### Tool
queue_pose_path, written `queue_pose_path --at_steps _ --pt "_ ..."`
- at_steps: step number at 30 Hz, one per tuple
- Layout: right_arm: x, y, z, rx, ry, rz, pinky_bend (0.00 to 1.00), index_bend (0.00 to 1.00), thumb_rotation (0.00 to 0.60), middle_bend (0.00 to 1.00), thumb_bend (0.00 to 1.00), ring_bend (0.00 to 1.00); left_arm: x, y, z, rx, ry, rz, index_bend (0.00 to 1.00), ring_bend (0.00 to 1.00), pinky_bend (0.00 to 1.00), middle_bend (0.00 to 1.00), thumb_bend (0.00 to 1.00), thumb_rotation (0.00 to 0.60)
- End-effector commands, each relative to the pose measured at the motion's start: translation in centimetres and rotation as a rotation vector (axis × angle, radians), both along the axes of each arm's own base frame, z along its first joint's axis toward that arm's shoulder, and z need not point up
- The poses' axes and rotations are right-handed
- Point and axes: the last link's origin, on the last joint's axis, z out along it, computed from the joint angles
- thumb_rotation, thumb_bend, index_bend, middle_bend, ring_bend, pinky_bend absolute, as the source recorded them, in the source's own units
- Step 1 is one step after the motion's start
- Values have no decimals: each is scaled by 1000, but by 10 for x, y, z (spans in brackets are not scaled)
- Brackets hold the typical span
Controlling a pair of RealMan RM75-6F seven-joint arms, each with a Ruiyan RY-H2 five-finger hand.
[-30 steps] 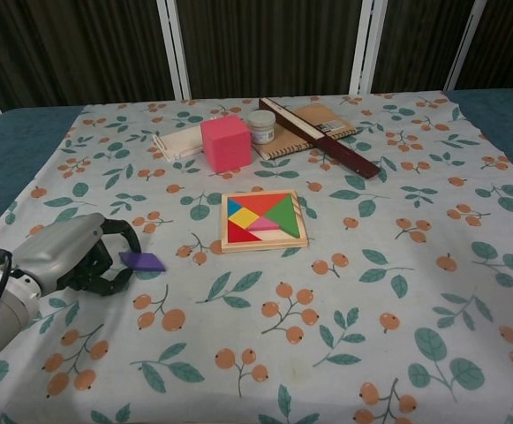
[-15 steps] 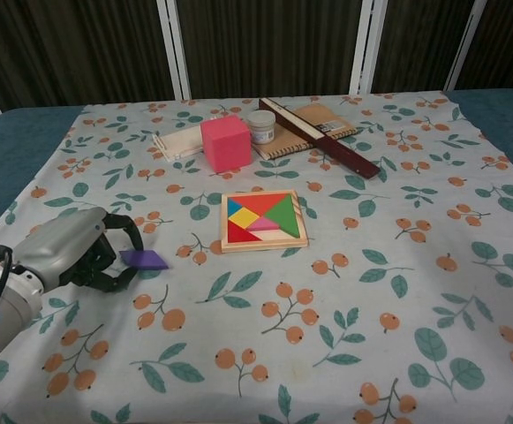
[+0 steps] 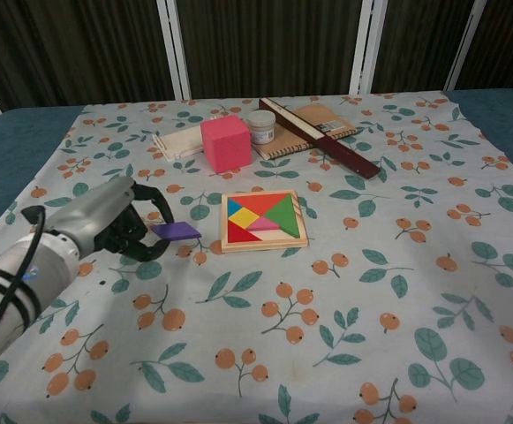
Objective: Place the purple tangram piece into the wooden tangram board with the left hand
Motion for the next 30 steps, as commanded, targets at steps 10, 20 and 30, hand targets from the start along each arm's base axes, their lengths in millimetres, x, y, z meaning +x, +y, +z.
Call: queue_pose_path --at_steps 10,20,30 --pt "-3 -5 6 10 -23 -17 0 0 600 0 121 0 69 23 -36 -6 19 8 553 1000 1000 1000 371 600" --pt "-7 -7 15 -7 -41 -39 0 0 600 0 122 0 99 34 -56 -28 -24 20 555 1000 1000 1000 370 600" --pt "-8 -7 19 -1 -54 -38 0 0 600 0 121 0 119 26 -70 -36 -29 -11 556 1000 1000 1000 369 600"
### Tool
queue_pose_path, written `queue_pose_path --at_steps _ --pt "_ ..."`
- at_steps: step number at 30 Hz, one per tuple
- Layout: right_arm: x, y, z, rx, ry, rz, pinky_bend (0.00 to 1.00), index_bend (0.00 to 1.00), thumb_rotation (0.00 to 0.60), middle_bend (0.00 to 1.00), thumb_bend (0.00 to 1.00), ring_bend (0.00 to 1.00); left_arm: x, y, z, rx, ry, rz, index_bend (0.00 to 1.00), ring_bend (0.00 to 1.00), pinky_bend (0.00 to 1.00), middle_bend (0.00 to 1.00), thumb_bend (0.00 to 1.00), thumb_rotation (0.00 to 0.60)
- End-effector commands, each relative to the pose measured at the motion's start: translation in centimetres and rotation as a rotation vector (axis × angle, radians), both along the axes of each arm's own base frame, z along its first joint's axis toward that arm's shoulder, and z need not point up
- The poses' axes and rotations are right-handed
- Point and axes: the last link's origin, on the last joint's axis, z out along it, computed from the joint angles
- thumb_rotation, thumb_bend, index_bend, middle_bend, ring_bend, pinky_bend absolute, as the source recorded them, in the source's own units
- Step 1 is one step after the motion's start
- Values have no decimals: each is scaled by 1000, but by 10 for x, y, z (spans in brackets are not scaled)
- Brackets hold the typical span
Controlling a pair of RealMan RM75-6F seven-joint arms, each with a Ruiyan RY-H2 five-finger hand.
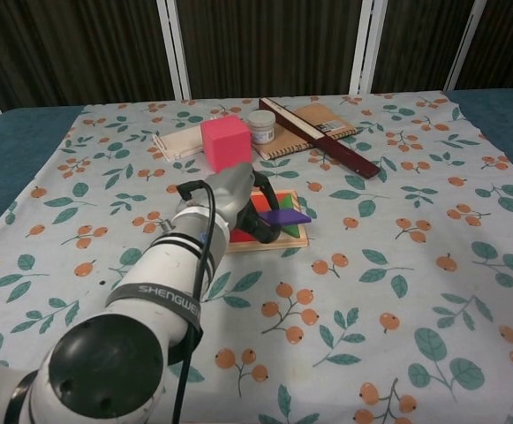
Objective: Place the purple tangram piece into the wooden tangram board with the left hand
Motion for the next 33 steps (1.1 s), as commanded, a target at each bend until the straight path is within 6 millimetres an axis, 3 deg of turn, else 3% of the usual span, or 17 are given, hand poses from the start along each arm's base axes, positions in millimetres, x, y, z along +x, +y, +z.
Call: queue_pose_path --at_steps 1,12,19,25,29,33 --pt "0 1 2 -3 -4 0 0 0 600 0 121 0 4 -1 -3 4 12 -9 556 1000 1000 1000 369 600" --pt "-2 2 8 -16 -19 -2 0 0 600 0 121 0 2 1 -10 14 41 -11 521 1000 1000 1000 370 600" --pt "-3 3 9 -20 -20 -4 0 0 600 0 121 0 -1 1 -12 6 55 -10 348 1000 1000 1000 377 600" --pt "-3 3 9 -21 -20 -4 0 0 600 0 122 0 -1 2 -10 9 51 -16 270 1000 1000 1000 381 600" --pt "-3 3 9 -23 -20 -2 0 0 600 0 121 0 -2 2 -6 8 45 -22 277 1000 1000 1000 382 600" --pt "-2 3 7 -16 -15 -1 0 0 600 0 121 0 -3 -5 -3 -3 42 -47 363 1000 1000 1000 381 600"
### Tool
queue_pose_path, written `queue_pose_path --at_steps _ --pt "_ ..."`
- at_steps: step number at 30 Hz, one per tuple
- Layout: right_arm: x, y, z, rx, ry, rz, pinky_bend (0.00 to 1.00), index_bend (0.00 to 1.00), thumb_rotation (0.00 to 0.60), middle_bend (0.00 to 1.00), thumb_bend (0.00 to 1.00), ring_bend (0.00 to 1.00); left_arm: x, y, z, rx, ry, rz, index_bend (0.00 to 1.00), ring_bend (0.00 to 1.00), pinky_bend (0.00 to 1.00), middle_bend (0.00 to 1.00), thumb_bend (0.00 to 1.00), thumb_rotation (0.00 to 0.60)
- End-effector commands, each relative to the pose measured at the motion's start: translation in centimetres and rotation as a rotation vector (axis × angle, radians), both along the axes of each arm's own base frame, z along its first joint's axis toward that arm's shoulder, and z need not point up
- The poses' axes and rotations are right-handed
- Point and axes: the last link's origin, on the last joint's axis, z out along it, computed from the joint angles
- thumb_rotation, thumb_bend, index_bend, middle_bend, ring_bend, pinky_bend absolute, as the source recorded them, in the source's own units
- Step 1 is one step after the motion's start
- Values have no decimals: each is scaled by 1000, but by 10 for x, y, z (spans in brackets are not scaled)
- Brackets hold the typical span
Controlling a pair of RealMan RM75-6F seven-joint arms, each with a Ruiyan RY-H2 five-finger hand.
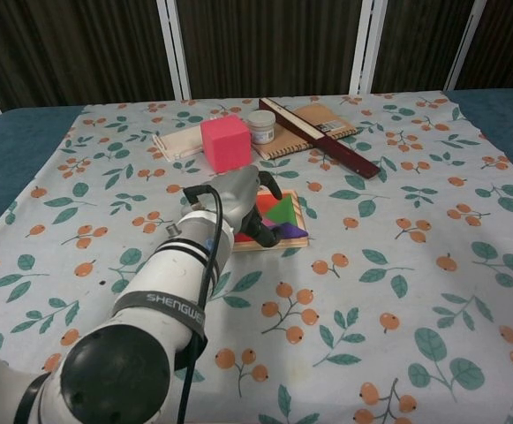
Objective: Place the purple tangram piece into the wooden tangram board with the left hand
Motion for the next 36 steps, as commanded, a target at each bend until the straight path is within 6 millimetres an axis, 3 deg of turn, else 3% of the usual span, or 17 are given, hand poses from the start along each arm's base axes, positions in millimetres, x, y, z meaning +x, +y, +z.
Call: queue_pose_path --at_steps 1,12,22,36 --pt "1 0 -2 6 3 3 0 0 600 0 121 0 -2 -6 2 -12 0 -20 376 1000 1000 1000 381 600" --pt "1 1 -1 14 -2 10 0 0 600 0 121 0 7 -20 -13 -95 -44 -77 228 1000 1000 1000 378 600" --pt "0 3 4 5 -16 10 0 0 600 0 121 0 5 -21 -23 -116 -26 -74 279 1000 1000 1000 380 600" --pt "0 3 4 5 -14 10 0 0 600 0 122 0 0 -16 -22 -109 -10 -60 303 1000 1000 1000 378 600"
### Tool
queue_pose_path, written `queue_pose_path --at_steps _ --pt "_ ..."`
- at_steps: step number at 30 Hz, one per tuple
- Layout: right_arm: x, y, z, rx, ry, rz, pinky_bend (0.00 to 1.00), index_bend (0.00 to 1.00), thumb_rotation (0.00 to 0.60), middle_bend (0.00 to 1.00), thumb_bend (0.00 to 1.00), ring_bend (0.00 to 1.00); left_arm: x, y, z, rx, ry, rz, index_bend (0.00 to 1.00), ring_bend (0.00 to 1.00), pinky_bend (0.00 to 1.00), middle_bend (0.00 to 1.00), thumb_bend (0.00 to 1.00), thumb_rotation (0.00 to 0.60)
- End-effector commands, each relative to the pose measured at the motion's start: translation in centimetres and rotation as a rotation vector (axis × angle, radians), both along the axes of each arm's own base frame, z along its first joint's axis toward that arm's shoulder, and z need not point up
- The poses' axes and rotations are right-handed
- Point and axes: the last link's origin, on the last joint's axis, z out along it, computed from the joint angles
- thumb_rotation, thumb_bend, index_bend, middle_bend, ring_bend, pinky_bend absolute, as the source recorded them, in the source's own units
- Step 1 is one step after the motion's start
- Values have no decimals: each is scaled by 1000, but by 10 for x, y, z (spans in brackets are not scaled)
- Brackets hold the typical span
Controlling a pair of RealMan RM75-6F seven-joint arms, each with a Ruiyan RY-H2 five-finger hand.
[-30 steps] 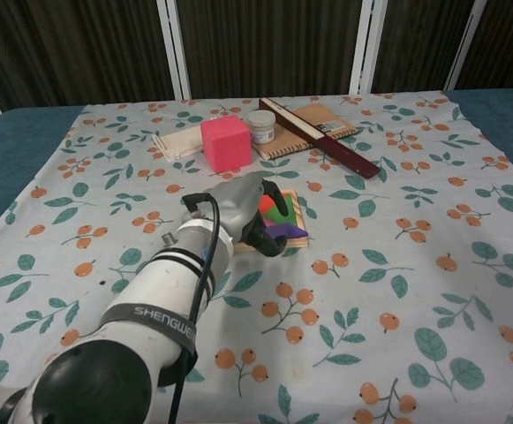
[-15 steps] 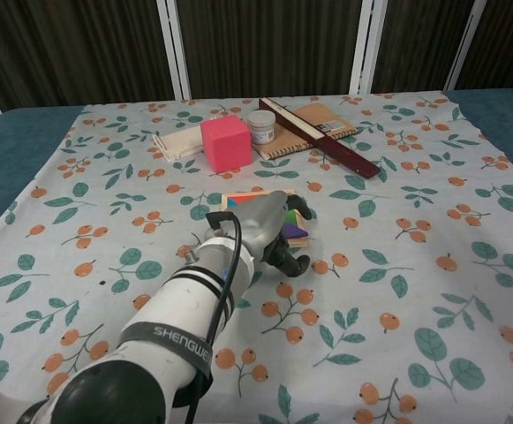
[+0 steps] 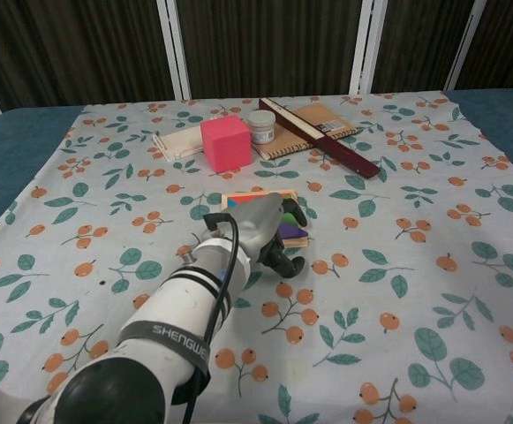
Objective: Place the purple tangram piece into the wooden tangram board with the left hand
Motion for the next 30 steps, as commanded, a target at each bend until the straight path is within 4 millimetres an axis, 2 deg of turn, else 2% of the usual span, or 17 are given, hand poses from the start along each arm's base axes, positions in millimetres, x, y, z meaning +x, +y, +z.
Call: queue_pose_path --at_steps 1,16,23,26,30 --pt "0 0 0 -1 0 -1 0 0 600 0 121 0 -2 1 1 -1 5 6 312 1000 1000 1000 378 600" --pt "0 0 -1 -5 4 -1 0 0 600 0 121 0 -11 6 8 1 9 21 347 1000 1000 1000 378 600" --pt "0 0 -1 -5 6 -2 0 0 600 0 121 0 -7 4 14 5 -32 5 345 1000 1000 1000 378 600" --pt "-1 -1 -1 -6 10 -2 0 0 600 0 121 0 0 -1 28 27 -76 -44 324 1000 1000 1000 378 600" --pt "-1 -1 -3 -2 22 -3 0 0 600 0 121 0 3 -14 64 61 -152 -139 271 1000 1000 1000 378 600"
